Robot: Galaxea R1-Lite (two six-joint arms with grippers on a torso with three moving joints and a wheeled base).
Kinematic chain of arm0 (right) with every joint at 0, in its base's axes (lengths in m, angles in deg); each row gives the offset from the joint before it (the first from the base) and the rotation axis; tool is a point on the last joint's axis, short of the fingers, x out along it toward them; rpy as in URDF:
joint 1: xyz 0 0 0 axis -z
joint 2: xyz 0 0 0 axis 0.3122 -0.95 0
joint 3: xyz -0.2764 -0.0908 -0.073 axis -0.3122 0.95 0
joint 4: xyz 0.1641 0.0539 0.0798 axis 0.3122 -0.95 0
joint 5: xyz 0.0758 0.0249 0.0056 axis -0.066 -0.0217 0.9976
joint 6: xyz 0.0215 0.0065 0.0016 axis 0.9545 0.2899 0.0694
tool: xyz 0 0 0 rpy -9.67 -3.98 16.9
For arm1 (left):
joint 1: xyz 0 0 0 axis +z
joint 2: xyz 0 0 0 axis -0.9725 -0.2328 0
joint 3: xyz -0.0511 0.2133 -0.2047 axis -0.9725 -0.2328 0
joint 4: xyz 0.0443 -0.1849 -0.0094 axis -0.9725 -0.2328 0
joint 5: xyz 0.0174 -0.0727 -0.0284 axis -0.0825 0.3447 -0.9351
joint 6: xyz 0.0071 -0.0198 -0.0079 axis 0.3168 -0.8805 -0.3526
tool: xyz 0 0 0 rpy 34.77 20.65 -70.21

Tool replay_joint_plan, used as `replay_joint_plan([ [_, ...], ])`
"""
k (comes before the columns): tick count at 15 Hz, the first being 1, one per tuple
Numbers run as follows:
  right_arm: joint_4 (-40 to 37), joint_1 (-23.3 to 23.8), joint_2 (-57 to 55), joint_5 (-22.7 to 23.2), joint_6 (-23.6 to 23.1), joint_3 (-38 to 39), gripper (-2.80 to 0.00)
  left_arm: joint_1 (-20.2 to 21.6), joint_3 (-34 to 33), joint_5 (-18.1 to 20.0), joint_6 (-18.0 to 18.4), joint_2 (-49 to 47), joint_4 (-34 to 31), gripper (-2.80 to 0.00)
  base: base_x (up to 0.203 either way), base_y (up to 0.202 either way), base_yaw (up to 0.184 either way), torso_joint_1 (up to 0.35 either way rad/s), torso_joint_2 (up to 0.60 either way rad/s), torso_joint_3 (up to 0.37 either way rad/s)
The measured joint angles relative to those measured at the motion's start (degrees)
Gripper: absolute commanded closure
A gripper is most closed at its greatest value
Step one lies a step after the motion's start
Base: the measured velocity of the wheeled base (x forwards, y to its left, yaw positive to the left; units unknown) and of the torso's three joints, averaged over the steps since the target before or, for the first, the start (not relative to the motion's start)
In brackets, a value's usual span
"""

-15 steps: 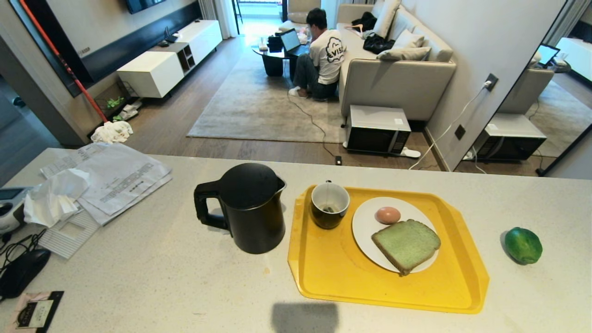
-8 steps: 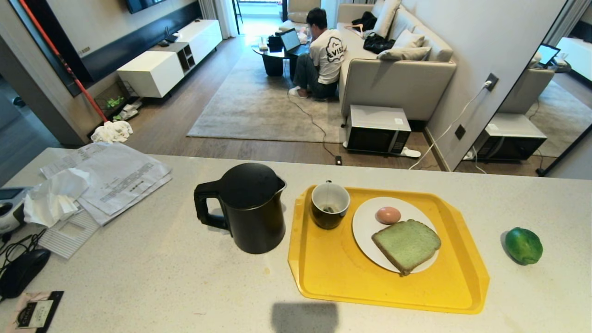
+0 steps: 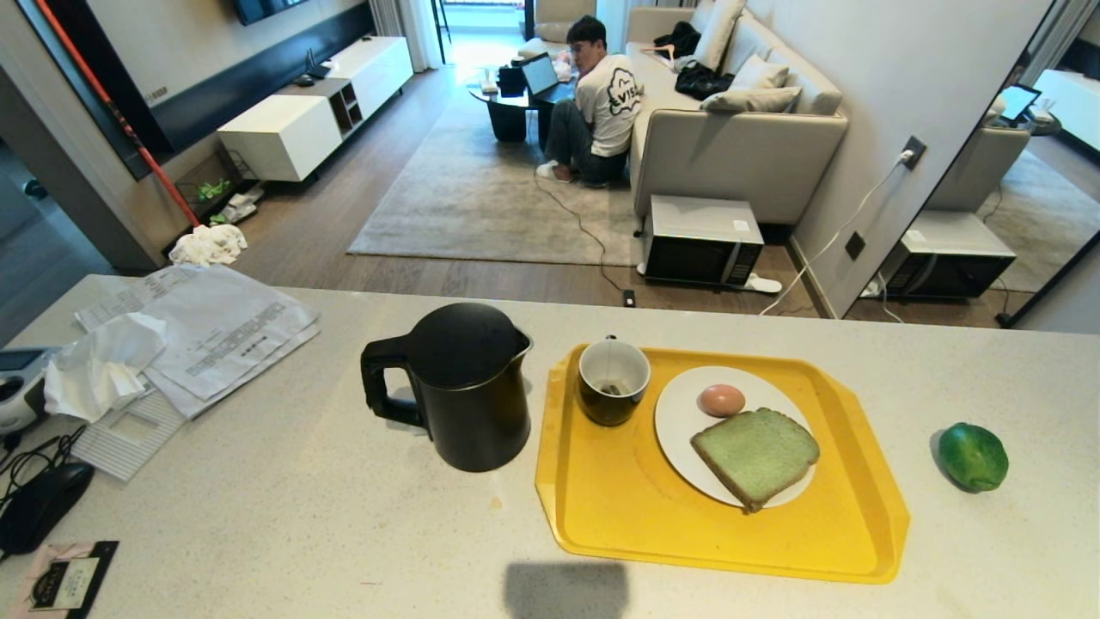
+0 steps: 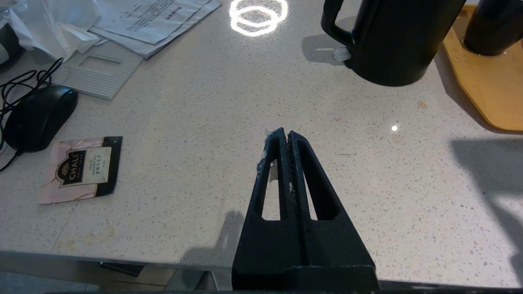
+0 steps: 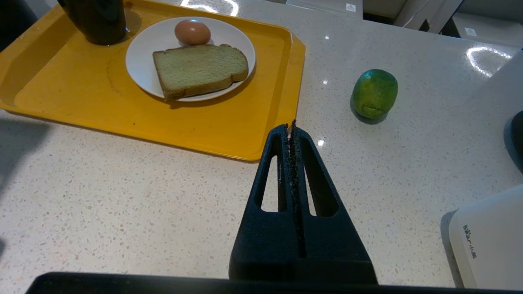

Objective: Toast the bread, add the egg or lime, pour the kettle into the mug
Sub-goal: Pick up the kettle

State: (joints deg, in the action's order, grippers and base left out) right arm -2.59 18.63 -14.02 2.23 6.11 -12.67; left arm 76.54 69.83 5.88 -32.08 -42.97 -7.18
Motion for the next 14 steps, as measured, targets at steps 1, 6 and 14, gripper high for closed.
replay_joint_plan([
  [1, 0.01, 0.0, 0.0, -0.01, 0.02, 0.0, 0.0, 0.0, 0.0, 0.04, 0.05, 0.0, 0.0, 0.0, 0.0, 0.0, 0.0, 0.0, 0.0, 0.0],
  [6, -0.02, 0.0, 0.0, 0.0, 0.0, 0.0, 0.0, -0.02, 0.0, -0.01, -0.23, 0.0, 0.02, 0.0, 0.0, 0.0, 0.0, 0.0, 0.0, 0.0],
  [14, 0.01, 0.0, 0.0, -0.01, 0.01, 0.0, 0.0, -0.02, -0.02, -0.01, -0.12, 0.0, 0.01, 0.0, 0.0, 0.0, 0.0, 0.0, 0.0, 0.0],
])
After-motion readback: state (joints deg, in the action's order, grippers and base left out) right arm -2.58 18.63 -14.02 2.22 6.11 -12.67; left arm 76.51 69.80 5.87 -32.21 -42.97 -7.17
